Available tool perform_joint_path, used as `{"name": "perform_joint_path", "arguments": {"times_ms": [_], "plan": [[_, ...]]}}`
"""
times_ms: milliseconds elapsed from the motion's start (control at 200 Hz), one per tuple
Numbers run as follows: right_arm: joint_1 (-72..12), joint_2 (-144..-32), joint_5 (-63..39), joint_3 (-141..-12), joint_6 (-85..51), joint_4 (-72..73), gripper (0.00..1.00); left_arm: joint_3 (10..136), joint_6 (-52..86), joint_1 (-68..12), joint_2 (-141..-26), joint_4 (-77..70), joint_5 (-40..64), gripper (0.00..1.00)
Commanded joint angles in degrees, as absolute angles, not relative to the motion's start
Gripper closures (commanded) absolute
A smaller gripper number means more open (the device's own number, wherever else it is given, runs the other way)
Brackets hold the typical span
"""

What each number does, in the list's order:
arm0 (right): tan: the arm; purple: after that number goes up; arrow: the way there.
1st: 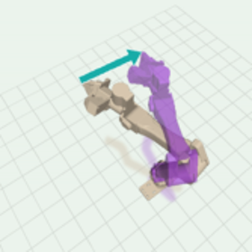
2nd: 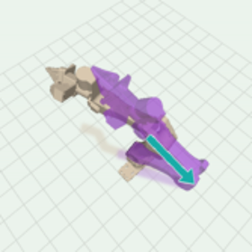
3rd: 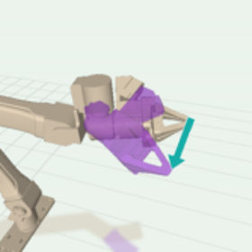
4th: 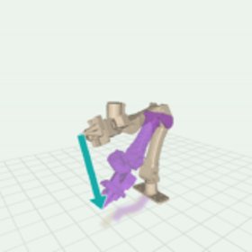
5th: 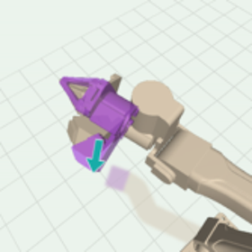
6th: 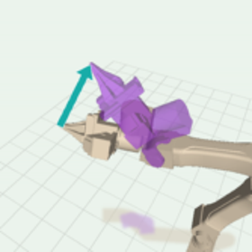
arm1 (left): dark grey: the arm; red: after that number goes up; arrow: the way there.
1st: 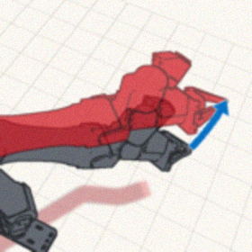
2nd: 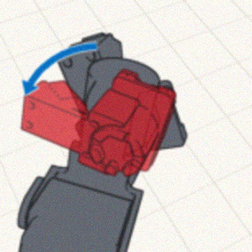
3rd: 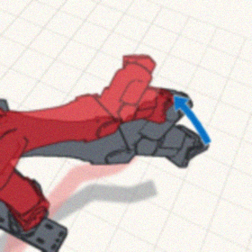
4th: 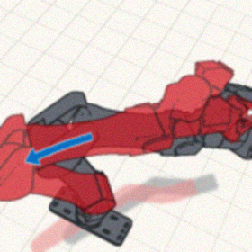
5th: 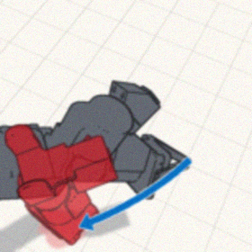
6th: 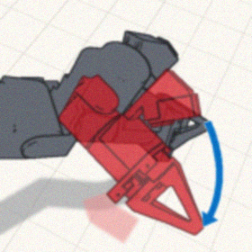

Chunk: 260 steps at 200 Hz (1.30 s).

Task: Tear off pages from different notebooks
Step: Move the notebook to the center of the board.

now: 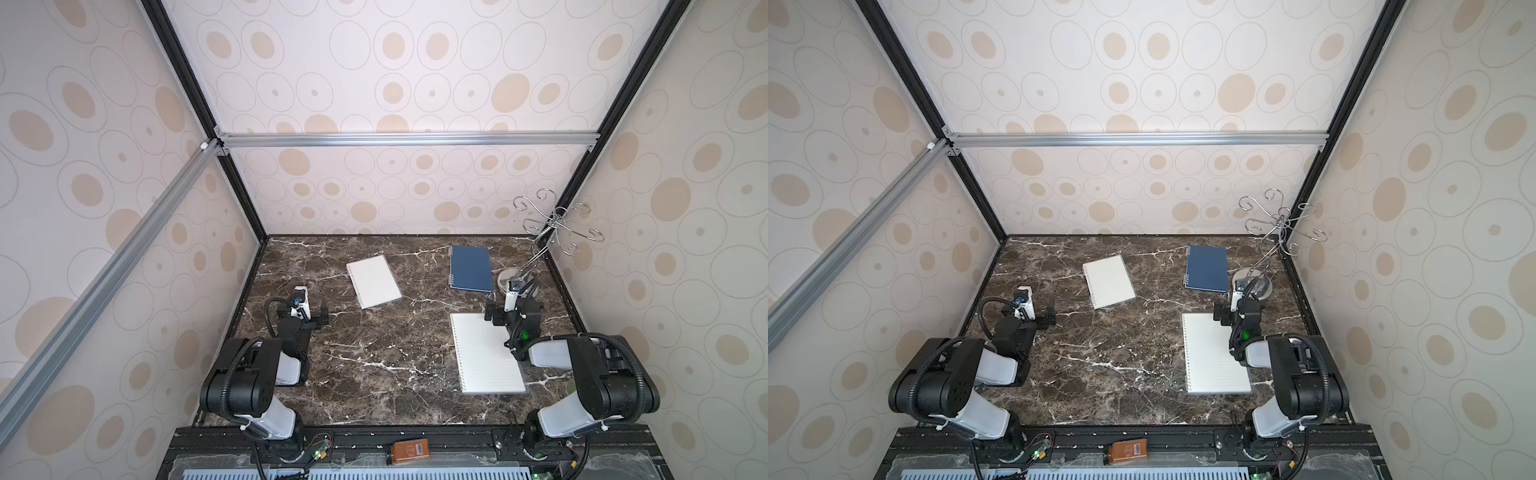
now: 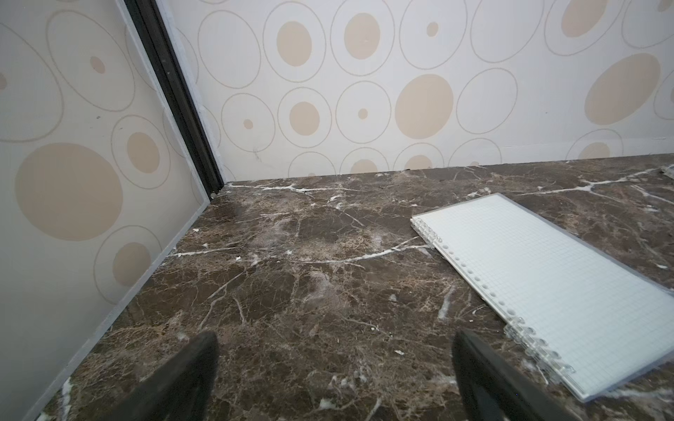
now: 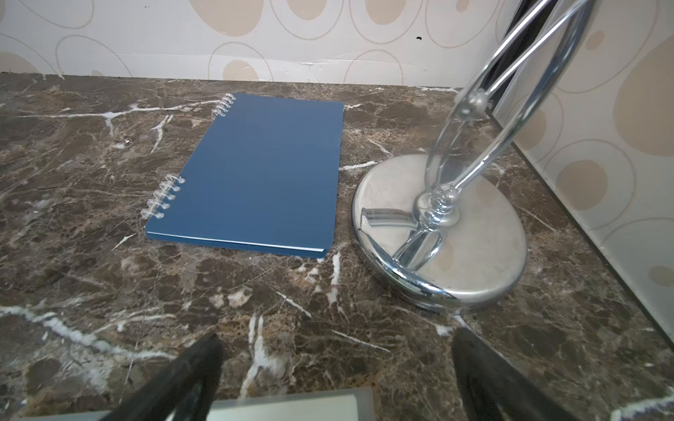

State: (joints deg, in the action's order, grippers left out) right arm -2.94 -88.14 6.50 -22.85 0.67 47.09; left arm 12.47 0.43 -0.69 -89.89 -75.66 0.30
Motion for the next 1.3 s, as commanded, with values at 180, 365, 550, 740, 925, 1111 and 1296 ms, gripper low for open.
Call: {"name": "perform_joint_path", "arguments": {"times_ms": [180,365,550,740,925,1111,1296], "plan": [[-3.2,-88.5,7.3,-23.9,0.6,46.8,0.00,13.4,0.9,-0.4,-90.2,-75.8,0.0,0.00],[-3.2,-88.5,7.4,-23.9,0.6,46.8,0.00,13.4,0.9,-0.4,-90.2,-75.8,0.0,0.00],[-3.2,-88.5,7.4,-23.8,0.5,46.8,0.00,13.4,0.9,-0.4,-90.2,-75.8,0.0,0.00],[-3.2,-88.5,7.4,-23.8,0.6,46.8,0.00,13.4,0.9,-0.4,-90.2,-75.8,0.0,0.00],[-3.2,-88.5,7.3,-23.8,0.4,46.8,0.00,13.4,0.9,-0.4,-90.3,-75.8,0.0,0.00],[-3.2,-88.5,7.4,-23.8,0.5,46.7,0.00,13.6,0.8,-0.4,-90.3,-75.6,0.0,0.00],[-3.2,-86.4,7.7,-21.5,0.6,50.2,0.00,13.2,1.3,-0.5,-90.0,-76.3,-2.3,0.00]]}}
